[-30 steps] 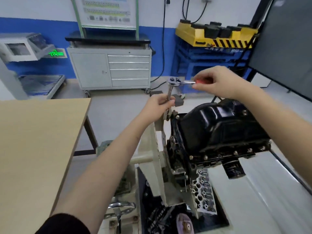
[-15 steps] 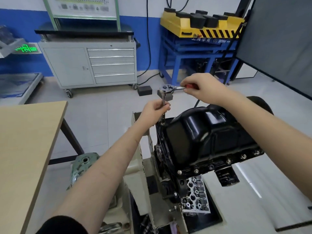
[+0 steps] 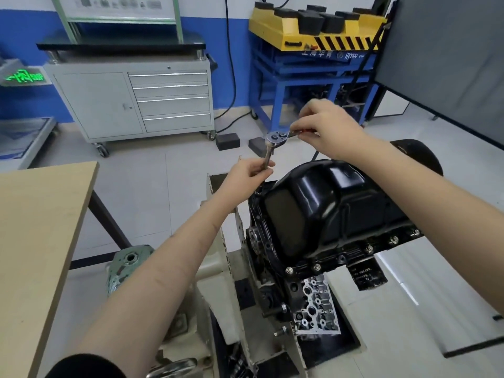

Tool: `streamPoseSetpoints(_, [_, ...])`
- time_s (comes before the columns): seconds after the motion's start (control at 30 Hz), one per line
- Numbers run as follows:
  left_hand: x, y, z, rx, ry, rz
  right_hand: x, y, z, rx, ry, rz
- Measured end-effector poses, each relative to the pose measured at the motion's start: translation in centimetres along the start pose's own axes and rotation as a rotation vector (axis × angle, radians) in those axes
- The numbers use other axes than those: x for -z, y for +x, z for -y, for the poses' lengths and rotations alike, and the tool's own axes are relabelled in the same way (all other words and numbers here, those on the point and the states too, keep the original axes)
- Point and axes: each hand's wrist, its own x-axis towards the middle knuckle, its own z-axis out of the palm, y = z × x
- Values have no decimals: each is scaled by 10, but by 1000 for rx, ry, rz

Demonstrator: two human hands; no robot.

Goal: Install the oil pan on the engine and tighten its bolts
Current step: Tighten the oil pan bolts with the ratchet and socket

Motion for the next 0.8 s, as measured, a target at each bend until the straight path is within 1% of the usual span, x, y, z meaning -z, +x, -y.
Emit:
streamPoseSetpoints(0.07, [2,-1,-2,21,0,0,-2,3,2,-4,-98,-41])
streamPoseSetpoints(0.1, [2,-2,-2,28,8,-17,-2,4,4,-32,-92,-41])
streamPoseSetpoints(0.2, [-1,-4,-5,33,67,-85,-6,7,7,-129,100,13])
streamPoseSetpoints(0.27, [-4,-5,-5,36,105,-119,-6,12,4,-107,212,147])
streamPoseSetpoints(0.37, [-10,-8,-8,20,194,-174,4,19,-2,-64,405,401])
streamPoseSetpoints(0.4, [-12,-8,-9,6,245,-198,6,22,-3,-27,420,449])
streamPoseSetpoints(0.43, [-14,-8,-9,-15,298,-225,7,25,-2,38,397,462])
streamPoseSetpoints(0.47, [-16,-8,-10,-30,344,-255,5,29,0,116,345,440])
streamPoseSetpoints(0.53, [-19,-8,-10,-22,412,-307,0,38,5,293,183,332])
streamPoseSetpoints(0.57, [-19,-7,-11,-8,457,-326,0,42,6,377,140,302])
streamPoseSetpoints(0.6, [-20,-6,-12,5,502,-337,0,47,6,431,139,313])
streamPoseSetpoints(0.7, [-18,-5,-13,0,555,-338,5,55,3,504,188,417])
streamPoseSetpoints(0.77, [-16,-5,-14,-4,549,-321,7,60,2,554,188,411])
streamPoseSetpoints(0.8, [-16,-5,-13,-1,546,-322,5,63,1,567,182,381])
